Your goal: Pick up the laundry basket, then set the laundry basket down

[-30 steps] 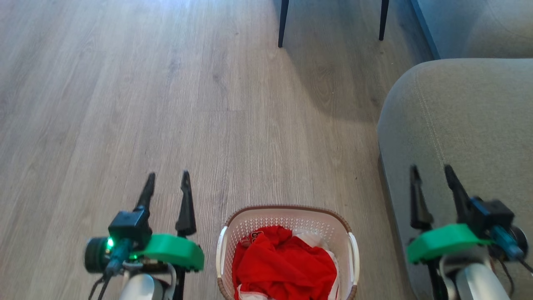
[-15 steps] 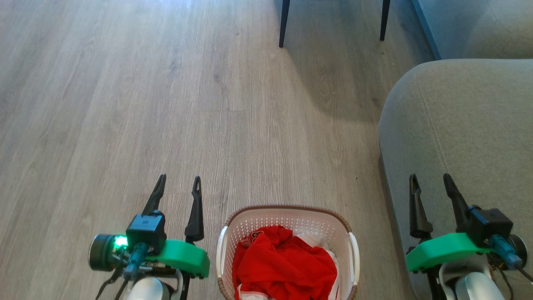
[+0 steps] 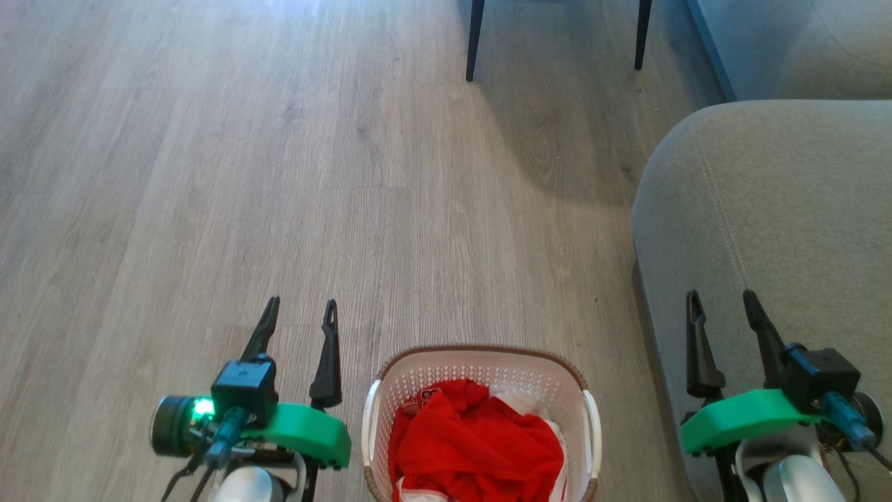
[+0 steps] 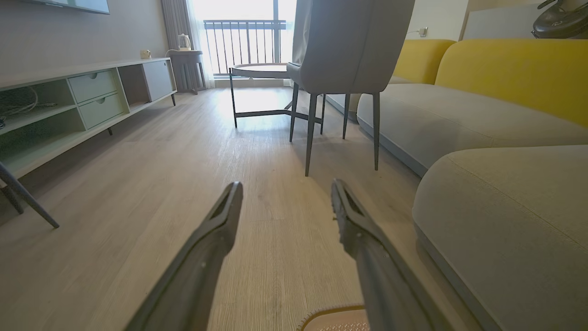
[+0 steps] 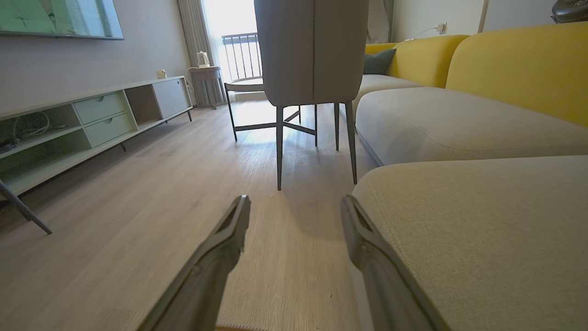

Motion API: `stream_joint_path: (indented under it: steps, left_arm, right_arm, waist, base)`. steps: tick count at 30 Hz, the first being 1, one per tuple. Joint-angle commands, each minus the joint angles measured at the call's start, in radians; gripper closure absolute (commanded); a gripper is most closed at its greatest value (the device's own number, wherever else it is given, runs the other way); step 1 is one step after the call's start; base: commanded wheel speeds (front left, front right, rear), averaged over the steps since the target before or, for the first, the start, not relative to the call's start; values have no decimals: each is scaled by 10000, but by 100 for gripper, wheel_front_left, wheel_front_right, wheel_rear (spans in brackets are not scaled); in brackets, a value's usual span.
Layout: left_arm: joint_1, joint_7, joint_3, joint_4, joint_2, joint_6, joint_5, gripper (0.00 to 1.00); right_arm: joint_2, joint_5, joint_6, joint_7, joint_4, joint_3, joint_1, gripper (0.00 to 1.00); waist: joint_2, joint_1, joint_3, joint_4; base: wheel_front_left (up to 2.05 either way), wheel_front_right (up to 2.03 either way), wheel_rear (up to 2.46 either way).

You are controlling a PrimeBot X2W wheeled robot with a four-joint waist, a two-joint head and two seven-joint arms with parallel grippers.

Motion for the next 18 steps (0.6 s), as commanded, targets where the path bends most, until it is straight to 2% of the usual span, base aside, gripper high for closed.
stream_joint_path:
  steps: [1, 13, 14, 18]
  left_arm:
    - [-396, -80, 340, -241, -16, -31, -106, 0]
    - [-306, -80, 435, -130, -16, -253, -422, 0]
    - [33, 0, 55, 153, 0, -250, -413, 100]
    - [290, 24, -7, 617, 4, -277, -432, 100]
  right_arm:
    - [-42, 42, 69, -122, -373, 189, -359, 0]
    - [-42, 57, 69, -122, -385, 177, -277, 0]
    - [4, 43, 0, 0, -2, -29, 1, 100]
    - [31, 58, 0, 27, 477, 31, 151, 100]
  waist:
    - [-1, 0, -19, 0]
    - [-1, 0, -98, -1]
    - [-1, 0, -100, -1]
    - [-1, 0, -101, -2]
  base:
    - [0, 0, 0]
    - [0, 0, 0]
    - [0, 0, 0]
    - [0, 0, 0]
